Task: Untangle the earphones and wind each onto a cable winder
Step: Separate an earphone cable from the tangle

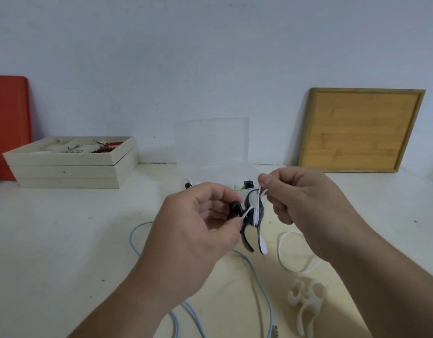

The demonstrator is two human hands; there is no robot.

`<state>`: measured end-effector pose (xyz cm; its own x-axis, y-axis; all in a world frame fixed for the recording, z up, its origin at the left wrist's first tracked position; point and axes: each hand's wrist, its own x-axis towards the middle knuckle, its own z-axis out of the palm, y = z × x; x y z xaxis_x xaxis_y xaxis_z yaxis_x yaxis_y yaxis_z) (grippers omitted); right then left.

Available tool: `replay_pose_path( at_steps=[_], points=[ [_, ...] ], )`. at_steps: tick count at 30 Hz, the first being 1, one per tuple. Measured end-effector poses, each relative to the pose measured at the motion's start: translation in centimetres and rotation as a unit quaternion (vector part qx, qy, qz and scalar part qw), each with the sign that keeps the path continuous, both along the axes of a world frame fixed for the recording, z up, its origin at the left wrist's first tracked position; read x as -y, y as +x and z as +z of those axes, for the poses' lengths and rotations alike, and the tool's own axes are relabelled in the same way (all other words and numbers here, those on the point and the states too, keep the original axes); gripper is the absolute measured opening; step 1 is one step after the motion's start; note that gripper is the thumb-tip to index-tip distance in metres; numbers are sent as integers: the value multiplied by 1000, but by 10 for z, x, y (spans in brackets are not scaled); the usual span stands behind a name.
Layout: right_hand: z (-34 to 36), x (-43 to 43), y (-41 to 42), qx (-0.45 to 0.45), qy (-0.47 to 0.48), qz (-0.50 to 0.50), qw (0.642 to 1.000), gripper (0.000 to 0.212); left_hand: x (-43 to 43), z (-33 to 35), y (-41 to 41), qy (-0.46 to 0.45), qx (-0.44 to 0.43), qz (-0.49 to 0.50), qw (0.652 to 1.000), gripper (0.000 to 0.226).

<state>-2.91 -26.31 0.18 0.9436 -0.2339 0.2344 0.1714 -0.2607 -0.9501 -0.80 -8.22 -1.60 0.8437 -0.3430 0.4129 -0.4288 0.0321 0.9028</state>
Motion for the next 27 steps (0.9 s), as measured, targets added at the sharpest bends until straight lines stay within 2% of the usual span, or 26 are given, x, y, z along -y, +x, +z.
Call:
replay_pose_path(
  at_steps=[2,5,8,14,18,23,25,27],
  points=[
    [-2,-3,1,-41,18,23,999,49,1,1,-1,-24,-10,-3,1000,20],
    [-7,-8,0,-115,-37,92,988,44,2,1,-2,-49,-19,11,999,22],
    [-11,-14,-3,-163,-62,172,970,45,2,-1,1,-48,-7,73,996,22],
    [-4,-8,-11,-178,-98,264,943,36,0,-2,7,-53,-12,171,984,20],
    [2,-8,-16,-162,-175,301,923,28,-1,-6,11,-29,6,209,977,22],
    [14,-5,-18,-107,-196,215,951,25,-3,-8,11,74,86,216,970,28],
    [14,-5,-17,-69,-249,165,952,30,-1,-8,7,124,123,204,963,30],
    [13,-6,-17,-20,-300,89,950,24,1,-8,2,168,147,185,957,31]
  ],
)
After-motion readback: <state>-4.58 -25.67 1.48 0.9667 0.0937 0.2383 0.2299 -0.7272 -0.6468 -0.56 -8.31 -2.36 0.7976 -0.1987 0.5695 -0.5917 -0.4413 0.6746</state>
